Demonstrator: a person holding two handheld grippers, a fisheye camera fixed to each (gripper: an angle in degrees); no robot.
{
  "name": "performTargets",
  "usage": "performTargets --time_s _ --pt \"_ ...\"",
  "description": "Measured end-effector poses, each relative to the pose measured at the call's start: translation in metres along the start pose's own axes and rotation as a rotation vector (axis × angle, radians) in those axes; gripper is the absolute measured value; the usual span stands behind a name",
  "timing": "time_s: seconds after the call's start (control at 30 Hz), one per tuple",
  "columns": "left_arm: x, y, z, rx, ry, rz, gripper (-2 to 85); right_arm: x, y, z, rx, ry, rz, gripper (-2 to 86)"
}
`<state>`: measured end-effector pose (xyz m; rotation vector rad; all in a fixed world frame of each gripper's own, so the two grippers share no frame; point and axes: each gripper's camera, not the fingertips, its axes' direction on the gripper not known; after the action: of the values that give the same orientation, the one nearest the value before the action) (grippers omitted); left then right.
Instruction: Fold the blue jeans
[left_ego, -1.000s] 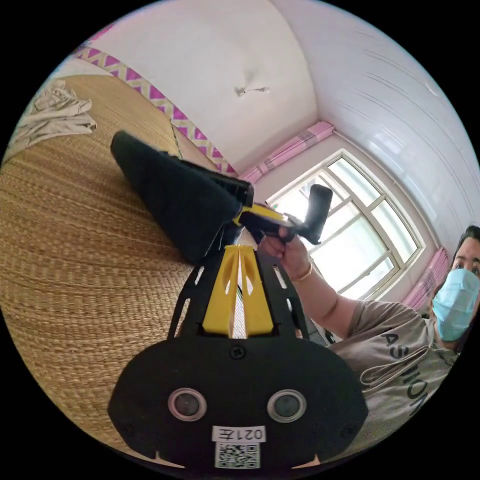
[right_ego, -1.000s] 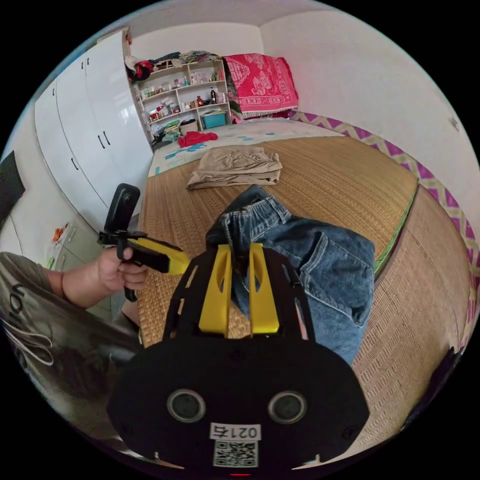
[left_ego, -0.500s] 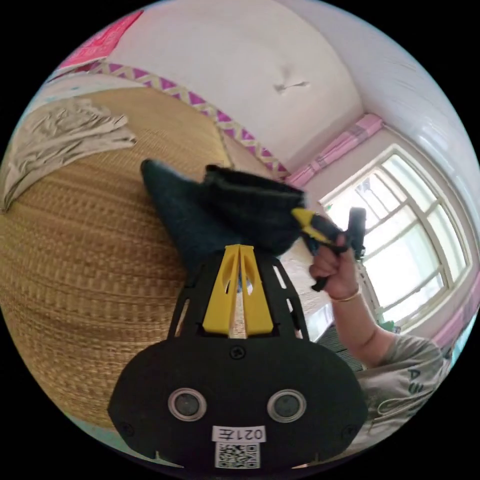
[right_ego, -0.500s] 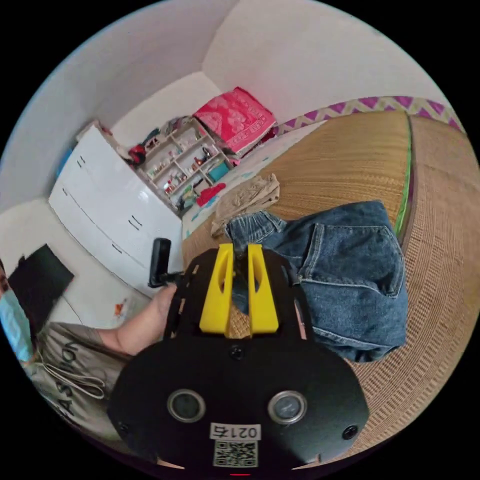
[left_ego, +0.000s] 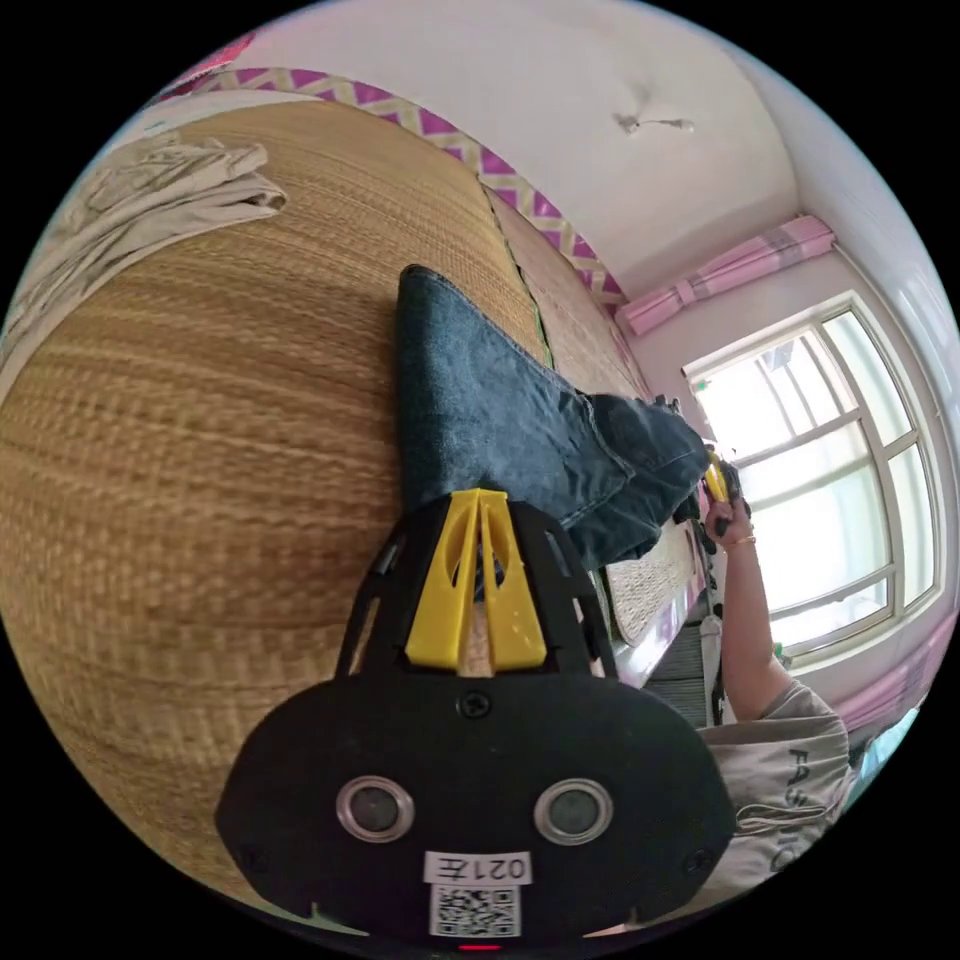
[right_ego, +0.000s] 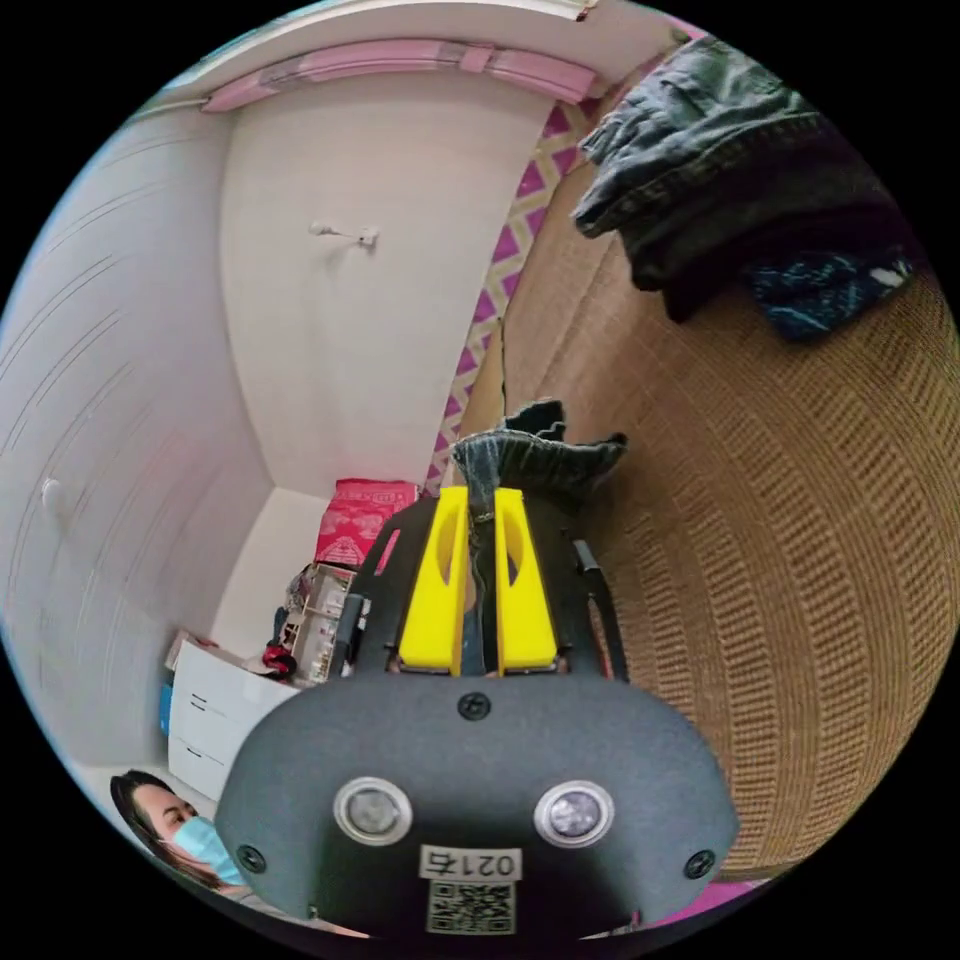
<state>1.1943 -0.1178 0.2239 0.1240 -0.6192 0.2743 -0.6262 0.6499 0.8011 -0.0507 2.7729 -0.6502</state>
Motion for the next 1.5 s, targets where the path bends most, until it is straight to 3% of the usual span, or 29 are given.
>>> performTargets --time_s 0.2,0.3,0.37,0.5,0.53,0.67,0.83,1.07,1.17,1.33,1.5 --pt "0.086 -0.076 0.061 -0.139 -0.068 0.115 -0.9 0.126 0.080 -0.132 0.043 0.067 0.049 5.7" --pt "0.134 -0.076 0.028 0.067 -0.075 0.181 -0.9 0.173 0.115 -0.161 -0.061 0.113 0.045 7.3" --pt "0.176 -0.075 0.022 0.111 -0.040 0.282 -0.9 0.196 0.148 -0.185 -0.090 0.154 0.003 7.2" --pt "0.294 -0.070 0.100 -0.101 -0.160 0.623 -0.1 0.224 0.193 -0.227 -0.020 0.196 -0.050 5.4" --pt "0.321 -0.063 0.126 -0.132 -0.236 0.707 0.5 0.229 0.205 -0.238 0.017 0.094 -0.086 3.1" --pt "0.377 -0.047 0.193 -0.210 -0.322 0.878 5.0 0.242 0.246 -0.246 0.014 -0.031 -0.159 0.2" --pt "0.412 -0.038 0.252 -0.268 -0.372 1.011 7.5 0.227 0.288 -0.253 0.029 0.052 -0.280 0.0" --pt "0.374 -0.034 0.268 -0.317 -0.419 1.034 3.5 0.209 0.325 -0.239 -0.037 0.137 -0.382 1.4" --pt "0.325 -0.053 0.223 -0.231 -0.299 0.868 0.5 0.209 0.334 -0.240 -0.035 0.125 -0.378 1.6" --pt "0.180 -0.083 0.026 0.096 0.033 0.504 -0.8 0.203 0.341 -0.235 -0.042 0.132 -0.375 1.3" --pt "0.004 -0.053 -0.189 0.371 -0.040 0.316 -0.9 0.193 0.342 -0.228 -0.039 0.137 -0.372 0.8"
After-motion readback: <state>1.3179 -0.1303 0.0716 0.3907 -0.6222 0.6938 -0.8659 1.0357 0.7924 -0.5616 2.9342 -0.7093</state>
